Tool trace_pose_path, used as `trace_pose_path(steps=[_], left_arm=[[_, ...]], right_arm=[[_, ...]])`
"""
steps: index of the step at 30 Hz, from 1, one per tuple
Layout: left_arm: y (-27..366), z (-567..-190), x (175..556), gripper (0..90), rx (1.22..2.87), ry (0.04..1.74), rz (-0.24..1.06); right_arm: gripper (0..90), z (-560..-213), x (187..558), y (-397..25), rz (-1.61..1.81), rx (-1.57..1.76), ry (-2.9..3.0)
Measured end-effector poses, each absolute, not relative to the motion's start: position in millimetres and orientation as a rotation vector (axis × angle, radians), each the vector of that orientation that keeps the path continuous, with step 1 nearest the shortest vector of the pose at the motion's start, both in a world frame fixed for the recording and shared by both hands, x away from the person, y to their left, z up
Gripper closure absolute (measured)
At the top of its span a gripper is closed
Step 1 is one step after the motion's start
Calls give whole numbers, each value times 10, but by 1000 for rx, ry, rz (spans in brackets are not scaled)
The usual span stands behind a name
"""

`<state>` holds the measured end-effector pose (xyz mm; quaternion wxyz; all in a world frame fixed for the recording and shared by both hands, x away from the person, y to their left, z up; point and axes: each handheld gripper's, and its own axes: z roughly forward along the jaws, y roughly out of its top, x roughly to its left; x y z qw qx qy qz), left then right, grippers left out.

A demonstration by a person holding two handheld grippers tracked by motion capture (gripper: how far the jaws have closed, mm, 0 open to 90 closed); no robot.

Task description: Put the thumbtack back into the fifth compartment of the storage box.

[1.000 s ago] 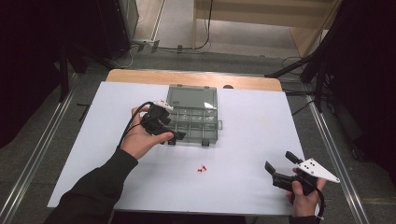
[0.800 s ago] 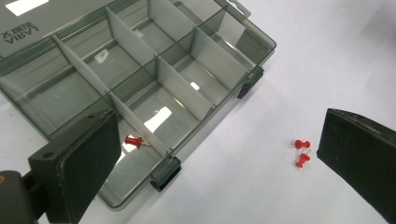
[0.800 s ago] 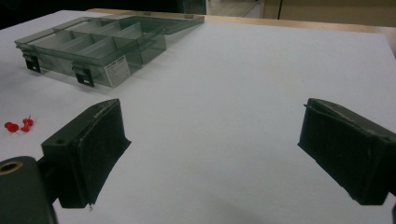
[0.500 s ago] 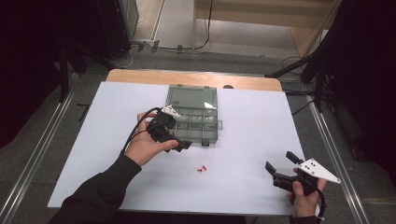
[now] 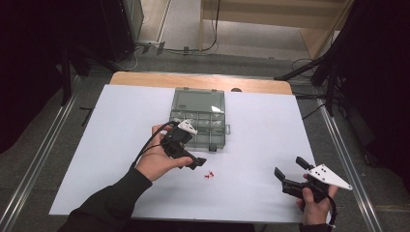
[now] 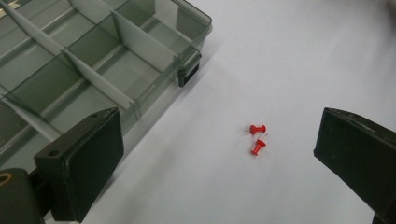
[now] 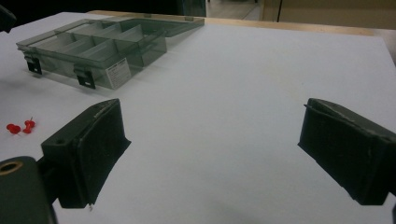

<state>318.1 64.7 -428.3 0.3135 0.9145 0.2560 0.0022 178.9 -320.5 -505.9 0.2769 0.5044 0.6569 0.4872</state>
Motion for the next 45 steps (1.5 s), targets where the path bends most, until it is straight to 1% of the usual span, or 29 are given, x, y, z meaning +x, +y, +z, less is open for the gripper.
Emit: trace_pose_path(steps=[2, 7, 9, 11, 13, 16, 18, 20, 22, 24, 25, 27, 32, 35, 42, 45], left_arm=[[624, -4305, 3163, 9, 2415, 670, 3], [559, -4360, 3110, 58, 2438, 643, 0], [544, -4378, 3095, 84, 2439, 634, -6], [525, -4410, 3072, 137, 2445, 629, -13], [513, -4431, 3054, 139, 2457, 625, -13], [494, -4462, 3026, 191, 2464, 615, -14], [487, -4472, 3011, 248, 2474, 602, -17], [477, -4486, 2998, 250, 2479, 596, -22], [468, -4503, 2987, 302, 2485, 587, -28], [455, -4524, 2975, 333, 2496, 575, -34], [447, -4537, 2966, 369, 2499, 569, -38], [424, -4569, 2944, 388, 2510, 557, -37], [383, -4643, 2919, 473, 2541, 538, -41], [362, -4677, 2908, 545, 2545, 534, -45], [323, -4740, 2897, 602, 2560, 523, -57], [317, -4769, 2903, 650, 2574, 521, -55]], right_arm=[[73, -5061, 1791, -3204, 1309, 1357, 1765], [74, -5065, 1795, -3211, 1306, 1359, 1764], [74, -5066, 1794, -3211, 1306, 1359, 1766], [74, -5068, 1793, -3213, 1305, 1362, 1766], [74, -5068, 1793, -3212, 1307, 1363, 1765], [74, -5069, 1794, -3211, 1307, 1361, 1765], [74, -5068, 1794, -3212, 1305, 1362, 1765], [74, -5069, 1795, -3211, 1304, 1362, 1765], [74, -5071, 1797, -3208, 1306, 1361, 1767], [74, -5072, 1798, -3205, 1307, 1361, 1768], [74, -5072, 1798, -3204, 1307, 1361, 1768], [74, -5072, 1798, -3205, 1307, 1359, 1769], [74, -5073, 1799, -3203, 1307, 1363, 1768], [74, -5074, 1801, -3207, 1305, 1362, 1766], [74, -5078, 1803, -3213, 1303, 1361, 1766], [74, -5078, 1803, -3210, 1303, 1362, 1767]])
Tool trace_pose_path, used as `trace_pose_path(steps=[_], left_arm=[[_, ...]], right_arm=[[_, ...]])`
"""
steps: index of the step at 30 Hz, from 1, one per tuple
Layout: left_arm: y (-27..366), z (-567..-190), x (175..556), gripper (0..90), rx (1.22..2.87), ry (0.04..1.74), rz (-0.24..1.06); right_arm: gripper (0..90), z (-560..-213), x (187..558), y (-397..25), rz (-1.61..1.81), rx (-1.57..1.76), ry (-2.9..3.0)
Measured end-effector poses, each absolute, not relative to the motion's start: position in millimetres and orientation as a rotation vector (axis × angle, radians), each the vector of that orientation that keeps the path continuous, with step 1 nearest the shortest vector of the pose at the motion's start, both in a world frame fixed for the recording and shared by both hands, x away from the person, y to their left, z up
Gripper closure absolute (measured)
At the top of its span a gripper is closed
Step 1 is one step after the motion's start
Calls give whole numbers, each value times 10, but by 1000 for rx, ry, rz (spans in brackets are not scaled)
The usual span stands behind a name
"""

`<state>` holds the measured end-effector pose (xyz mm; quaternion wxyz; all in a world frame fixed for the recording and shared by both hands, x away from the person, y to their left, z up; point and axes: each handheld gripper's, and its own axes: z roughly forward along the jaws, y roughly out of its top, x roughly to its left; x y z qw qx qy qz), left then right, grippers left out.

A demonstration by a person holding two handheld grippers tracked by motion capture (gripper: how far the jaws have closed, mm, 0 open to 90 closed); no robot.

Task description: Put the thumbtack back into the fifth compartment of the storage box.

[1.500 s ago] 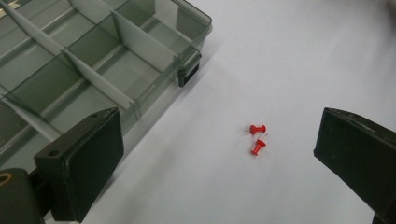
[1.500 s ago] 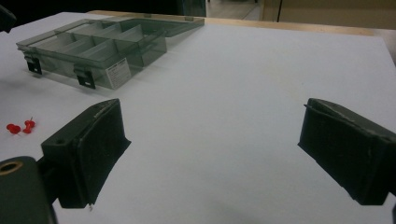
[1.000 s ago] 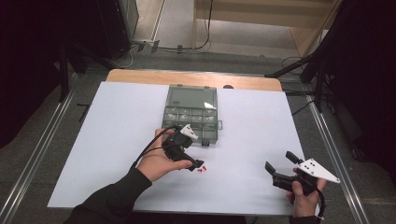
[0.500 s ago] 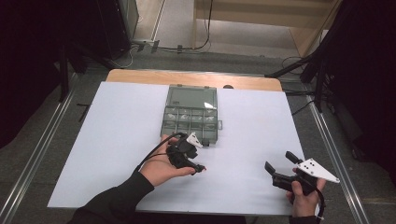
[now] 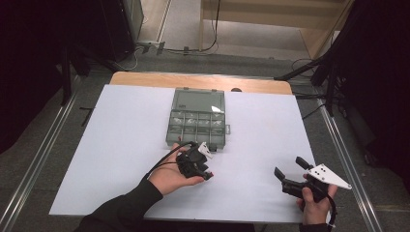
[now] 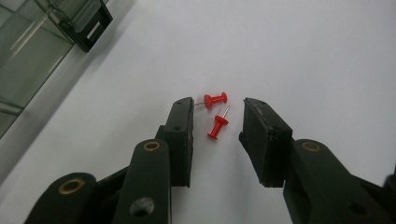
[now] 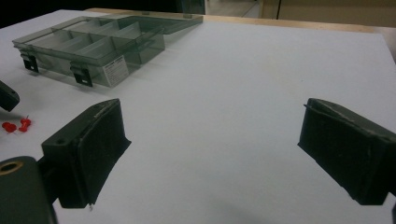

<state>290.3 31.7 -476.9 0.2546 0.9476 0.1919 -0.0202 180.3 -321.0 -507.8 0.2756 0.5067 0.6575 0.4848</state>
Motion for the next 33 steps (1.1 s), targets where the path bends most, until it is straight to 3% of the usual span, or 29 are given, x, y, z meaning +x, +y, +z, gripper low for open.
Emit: trace_pose_path(steps=[15, 33], left_arm=[[286, -4855, 2908, 775, 2594, 502, -55], [262, -4862, 2874, 843, 2614, 494, -34]], right_arm=[[75, -5080, 1803, -3211, 1300, 1363, 1768], [75, -5081, 1805, -3195, 1294, 1367, 1775]])
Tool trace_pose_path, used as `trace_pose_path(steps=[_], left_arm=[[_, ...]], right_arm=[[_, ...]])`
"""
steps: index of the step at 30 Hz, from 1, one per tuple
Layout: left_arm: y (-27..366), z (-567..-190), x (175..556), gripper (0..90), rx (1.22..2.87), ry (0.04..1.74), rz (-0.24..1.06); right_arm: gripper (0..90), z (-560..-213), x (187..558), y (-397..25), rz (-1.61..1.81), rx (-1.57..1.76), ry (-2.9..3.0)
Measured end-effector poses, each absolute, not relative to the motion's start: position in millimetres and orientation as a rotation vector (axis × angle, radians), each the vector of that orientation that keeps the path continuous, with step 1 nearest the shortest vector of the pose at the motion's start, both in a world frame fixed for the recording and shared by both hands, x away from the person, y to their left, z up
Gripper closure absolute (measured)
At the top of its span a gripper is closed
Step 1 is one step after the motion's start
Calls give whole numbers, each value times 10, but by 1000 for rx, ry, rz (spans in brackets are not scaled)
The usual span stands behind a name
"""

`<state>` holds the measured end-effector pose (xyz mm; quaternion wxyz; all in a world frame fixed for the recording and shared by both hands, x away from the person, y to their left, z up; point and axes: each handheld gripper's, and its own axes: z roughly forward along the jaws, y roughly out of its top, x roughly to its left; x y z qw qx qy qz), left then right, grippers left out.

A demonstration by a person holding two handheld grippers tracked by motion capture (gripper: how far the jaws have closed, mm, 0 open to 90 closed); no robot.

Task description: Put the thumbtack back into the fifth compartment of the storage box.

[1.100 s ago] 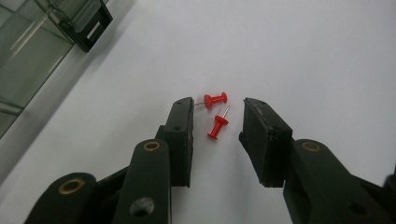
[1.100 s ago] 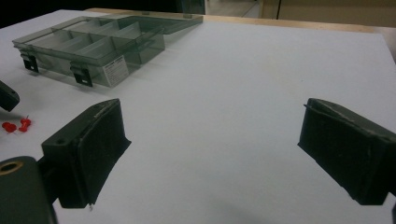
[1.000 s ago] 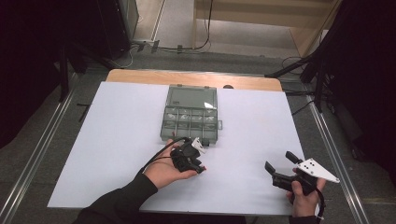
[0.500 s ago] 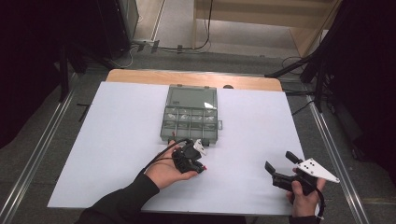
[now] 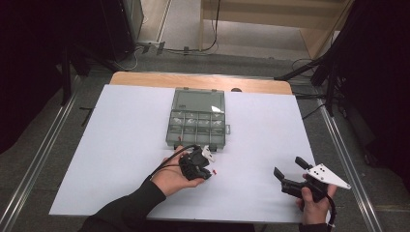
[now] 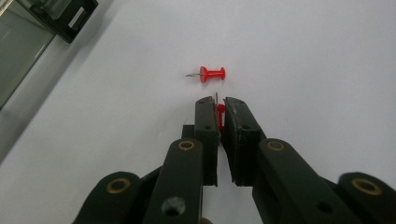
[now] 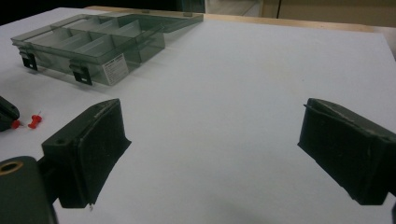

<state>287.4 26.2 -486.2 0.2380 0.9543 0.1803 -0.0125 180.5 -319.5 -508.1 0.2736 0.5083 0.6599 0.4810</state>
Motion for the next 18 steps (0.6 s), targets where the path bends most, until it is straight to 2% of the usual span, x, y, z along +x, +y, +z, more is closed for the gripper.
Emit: trace_pose_path(steps=[18], left_arm=[[293, -4851, 2898, 850, 2592, 538, -62]], right_arm=[[75, -5075, 1799, -3202, 1298, 1358, 1767]])
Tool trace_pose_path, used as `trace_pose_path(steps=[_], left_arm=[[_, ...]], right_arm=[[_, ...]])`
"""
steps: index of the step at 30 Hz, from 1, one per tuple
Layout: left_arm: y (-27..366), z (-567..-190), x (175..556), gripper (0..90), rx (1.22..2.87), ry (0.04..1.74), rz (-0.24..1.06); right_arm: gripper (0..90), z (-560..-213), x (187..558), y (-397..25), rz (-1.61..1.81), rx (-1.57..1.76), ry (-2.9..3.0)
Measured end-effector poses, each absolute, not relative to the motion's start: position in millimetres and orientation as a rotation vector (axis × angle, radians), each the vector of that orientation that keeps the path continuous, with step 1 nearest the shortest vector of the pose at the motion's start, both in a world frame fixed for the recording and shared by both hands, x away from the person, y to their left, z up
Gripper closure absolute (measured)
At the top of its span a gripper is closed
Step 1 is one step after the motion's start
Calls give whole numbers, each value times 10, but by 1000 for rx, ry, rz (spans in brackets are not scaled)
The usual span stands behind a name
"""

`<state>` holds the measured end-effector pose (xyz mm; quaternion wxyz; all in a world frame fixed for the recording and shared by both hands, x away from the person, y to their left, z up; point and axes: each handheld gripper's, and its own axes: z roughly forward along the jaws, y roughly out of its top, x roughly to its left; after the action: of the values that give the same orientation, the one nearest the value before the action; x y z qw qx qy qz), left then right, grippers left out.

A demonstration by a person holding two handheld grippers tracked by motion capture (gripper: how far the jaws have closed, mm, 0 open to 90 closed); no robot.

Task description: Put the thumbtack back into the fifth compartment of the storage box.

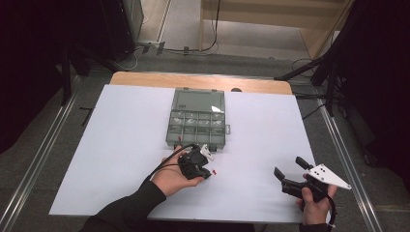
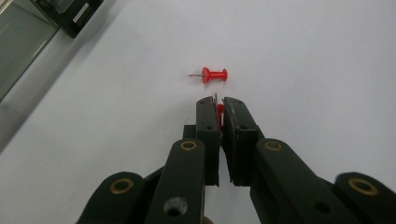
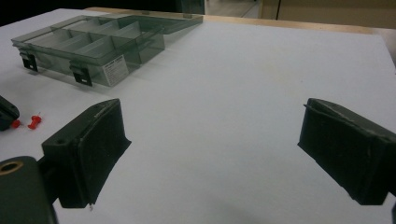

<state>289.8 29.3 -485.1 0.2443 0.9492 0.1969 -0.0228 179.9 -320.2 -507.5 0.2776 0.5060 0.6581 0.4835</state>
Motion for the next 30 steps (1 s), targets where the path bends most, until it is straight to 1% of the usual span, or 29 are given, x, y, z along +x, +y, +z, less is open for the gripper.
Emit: trace_pose_path(steps=[30], left_arm=[[514, -4673, 3041, 850, 2543, 589, -35]], right_arm=[[75, -5079, 1796, -3188, 1296, 1356, 1774]])
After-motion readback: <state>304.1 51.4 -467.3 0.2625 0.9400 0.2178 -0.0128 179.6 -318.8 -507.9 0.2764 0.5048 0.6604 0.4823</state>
